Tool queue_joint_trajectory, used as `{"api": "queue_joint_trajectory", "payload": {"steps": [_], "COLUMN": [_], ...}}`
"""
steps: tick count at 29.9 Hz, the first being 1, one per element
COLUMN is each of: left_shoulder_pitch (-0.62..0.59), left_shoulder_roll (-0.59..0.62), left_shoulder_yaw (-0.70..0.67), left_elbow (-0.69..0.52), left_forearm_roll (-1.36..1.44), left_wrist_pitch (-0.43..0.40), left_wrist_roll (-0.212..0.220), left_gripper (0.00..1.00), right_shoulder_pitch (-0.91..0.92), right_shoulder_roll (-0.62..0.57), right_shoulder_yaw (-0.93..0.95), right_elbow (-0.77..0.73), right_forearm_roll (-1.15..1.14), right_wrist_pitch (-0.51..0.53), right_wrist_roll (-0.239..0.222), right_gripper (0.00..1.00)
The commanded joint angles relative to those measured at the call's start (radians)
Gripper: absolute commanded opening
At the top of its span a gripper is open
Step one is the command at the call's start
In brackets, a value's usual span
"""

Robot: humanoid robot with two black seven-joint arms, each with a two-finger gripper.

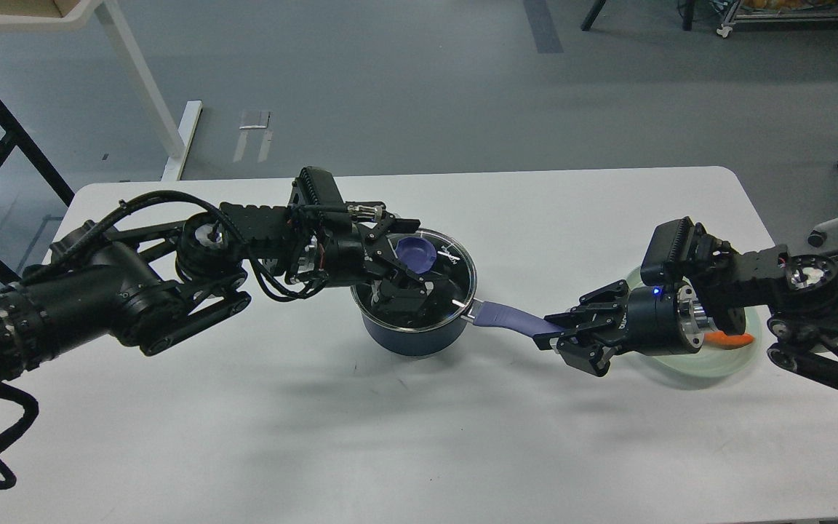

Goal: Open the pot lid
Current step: 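Close the left gripper on the blue knob of the glass lid, then lift the glass lid off the pot with the left gripper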

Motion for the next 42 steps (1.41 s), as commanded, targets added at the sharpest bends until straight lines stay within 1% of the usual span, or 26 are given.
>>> {"api": "queue_joint_trajectory", "payload": {"steps": [1, 3, 5, 6, 8, 10, 11, 13, 14, 15, 17, 22, 25, 30, 35, 38, 42], "left_shoulder_pitch": [0.002, 0.011, 0.017, 0.019, 0.028, 0.031, 0.031, 0.031, 0.031, 0.029, 0.025, 0.000, -0.027, -0.060, -0.049, -0.023, 0.061], "left_shoulder_roll": [-0.008, -0.010, -0.010, -0.010, -0.008, -0.008, -0.008, -0.008, -0.010, -0.008, -0.010, -0.001, 0.025, 0.126, 0.277, 0.369, 0.476], "left_shoulder_yaw": [0.002, 0.002, 0.003, 0.003, 0.003, 0.003, 0.003, 0.003, 0.003, 0.003, 0.002, 0.000, -0.002, -0.002, 0.002, 0.012, 0.051], "left_elbow": [0.014, 0.017, 0.019, 0.019, 0.019, 0.019, 0.019, 0.019, 0.019, 0.019, 0.017, 0.002, -0.019, -0.082, -0.124, -0.127, -0.127], "left_forearm_roll": [-0.002, -0.002, -0.002, -0.003, -0.003, -0.008, -0.008, -0.008, -0.008, -0.008, -0.008, -0.008, -0.017, -0.065, -0.072, -0.077, -0.080], "left_wrist_pitch": [0.002, 0.011, 0.029, 0.040, 0.054, 0.054, 0.055, 0.057, 0.057, 0.057, 0.060, 0.064, 0.064, 0.064, 0.069, 0.110, 0.210], "left_wrist_roll": [0.000, 0.000, 0.000, 0.000, 0.000, 0.000, 0.000, 0.000, 0.000, 0.000, 0.000, 0.000, 0.000, 0.000, 0.000, 0.000, 0.000], "left_gripper": [0.99, 0.99, 0.97, 0.94, 0.83, 0.77, 0.72, 0.57, 0.51, 0.46, 0.42, 0.42, 0.42, 0.43, 0.44, 0.44, 0.44], "right_shoulder_pitch": [0.000, 0.000, 0.000, 0.000, 0.000, 0.000, 0.000, 0.000, 0.000, 0.000, 0.000, 0.000, 0.000, 0.000, 0.000, 0.000, 0.000], "right_shoulder_roll": [0.000, 0.000, 0.000, -0.001, 0.000, 0.000, -0.001, -0.002, -0.002, -0.002, -0.001, -0.002, -0.003, -0.006, -0.006, -0.006, -0.006], "right_shoulder_yaw": [-0.001, -0.001, -0.001, -0.001, -0.001, -0.001, -0.001, -0.001, -0.001, -0.001, -0.001, -0.001, -0.001, -0.001, -0.001, -0.001, -0.001], "right_elbow": [0.000, 0.000, 0.000, 0.000, 0.000, 0.000, 0.000, 0.000, 0.000, 0.000, -0.002, 0.000, -0.002, -0.002, -0.002, -0.002, -0.002], "right_forearm_roll": [0.000, 0.000, 0.000, 0.000, 0.000, 0.000, 0.000, 0.000, 0.000, 0.000, 0.000, 0.000, 0.000, 0.001, 0.001, 0.001, 0.001], "right_wrist_pitch": [0.000, 0.000, 0.000, 0.000, 0.000, 0.000, 0.000, 0.000, 0.000, 0.000, 0.000, 0.000, 0.000, 0.000, 0.000, 0.000, 0.000], "right_wrist_roll": [0.000, 0.000, 0.000, 0.000, 0.000, 0.000, 0.000, 0.000, 0.000, 0.000, 0.000, 0.000, 0.000, 0.000, 0.000, 0.000, 0.000], "right_gripper": [0.31, 0.31, 0.31, 0.31, 0.31, 0.31, 0.31, 0.31, 0.31, 0.31, 0.31, 0.31, 0.31, 0.31, 0.31, 0.31, 0.31]}}
